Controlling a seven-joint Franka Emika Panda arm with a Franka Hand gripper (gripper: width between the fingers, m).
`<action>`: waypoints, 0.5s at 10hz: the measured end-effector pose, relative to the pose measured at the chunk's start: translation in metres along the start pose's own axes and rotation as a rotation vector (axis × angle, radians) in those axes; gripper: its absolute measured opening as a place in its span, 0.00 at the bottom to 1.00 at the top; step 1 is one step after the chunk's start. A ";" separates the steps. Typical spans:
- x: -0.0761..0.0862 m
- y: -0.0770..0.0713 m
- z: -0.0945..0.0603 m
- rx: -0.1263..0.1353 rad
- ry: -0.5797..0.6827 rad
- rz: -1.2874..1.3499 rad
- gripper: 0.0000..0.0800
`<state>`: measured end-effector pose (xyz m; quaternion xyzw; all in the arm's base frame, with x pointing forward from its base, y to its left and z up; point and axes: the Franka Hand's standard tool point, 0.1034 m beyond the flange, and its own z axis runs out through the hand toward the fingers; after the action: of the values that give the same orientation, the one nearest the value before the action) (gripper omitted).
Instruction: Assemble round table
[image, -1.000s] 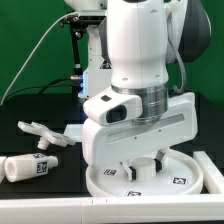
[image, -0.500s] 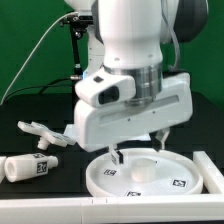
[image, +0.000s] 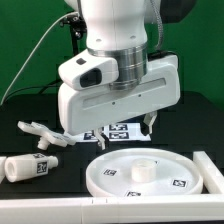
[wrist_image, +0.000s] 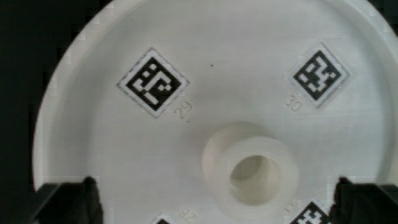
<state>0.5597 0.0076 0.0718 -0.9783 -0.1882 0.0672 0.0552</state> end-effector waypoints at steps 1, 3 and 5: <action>-0.001 0.002 0.000 0.003 -0.003 0.027 0.81; -0.005 0.024 -0.005 0.004 -0.011 0.246 0.81; -0.014 0.035 -0.001 0.068 0.009 0.457 0.81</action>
Offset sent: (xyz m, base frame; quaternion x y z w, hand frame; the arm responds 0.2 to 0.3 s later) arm -0.0026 -0.0321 0.0021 -0.0025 0.0126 0.3489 0.9371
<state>0.5597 -0.0303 0.0699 -0.9933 0.0408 0.0797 0.0726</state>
